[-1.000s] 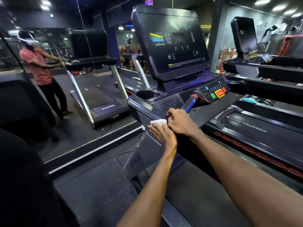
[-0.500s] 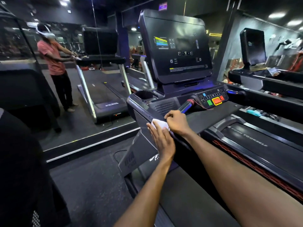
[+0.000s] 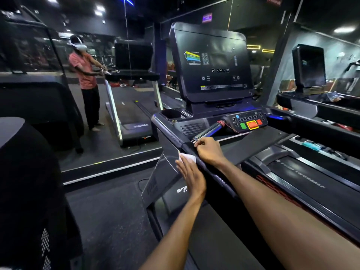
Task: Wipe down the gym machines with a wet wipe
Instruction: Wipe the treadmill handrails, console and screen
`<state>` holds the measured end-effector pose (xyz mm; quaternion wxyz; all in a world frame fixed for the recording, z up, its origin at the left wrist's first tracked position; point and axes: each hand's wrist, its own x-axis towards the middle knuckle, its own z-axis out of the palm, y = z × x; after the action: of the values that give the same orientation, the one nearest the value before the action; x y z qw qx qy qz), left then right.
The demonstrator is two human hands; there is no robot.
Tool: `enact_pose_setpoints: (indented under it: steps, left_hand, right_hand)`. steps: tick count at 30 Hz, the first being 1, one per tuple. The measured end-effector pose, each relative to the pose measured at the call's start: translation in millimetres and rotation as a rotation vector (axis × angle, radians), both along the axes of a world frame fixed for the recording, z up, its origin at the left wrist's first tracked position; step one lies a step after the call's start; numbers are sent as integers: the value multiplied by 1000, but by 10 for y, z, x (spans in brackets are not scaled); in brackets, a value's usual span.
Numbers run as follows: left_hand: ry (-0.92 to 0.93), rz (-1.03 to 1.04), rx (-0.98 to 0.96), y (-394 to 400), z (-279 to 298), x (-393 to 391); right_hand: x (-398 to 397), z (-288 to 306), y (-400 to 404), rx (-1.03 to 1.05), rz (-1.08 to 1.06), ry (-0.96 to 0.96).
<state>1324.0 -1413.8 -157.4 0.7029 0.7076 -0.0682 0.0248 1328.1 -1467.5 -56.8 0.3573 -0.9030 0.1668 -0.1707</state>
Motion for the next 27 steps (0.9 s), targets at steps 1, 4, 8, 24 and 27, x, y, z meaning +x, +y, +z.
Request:
enact_pose_setpoints:
  steps: [1,4,8,24,27]
  left_hand:
    - [56,-8,-31,7,-19,-99]
    - [218,-3,-47,-6,3,-136]
    - [284,71,-27,15,223,-49]
    - [57,5,-86,-99,30,-658]
    - [-95,5,-68,-161,41,-860]
  right_hand:
    - [-38,-4,-11,-2,8,2]
    - [-130,-5,-24,-12,30,-3]
    - [-228,-1,-21,-31,42,-10]
    - [-601,28,-182,-10,81,-3]
    - [-656,1,-208,-30,77,0]
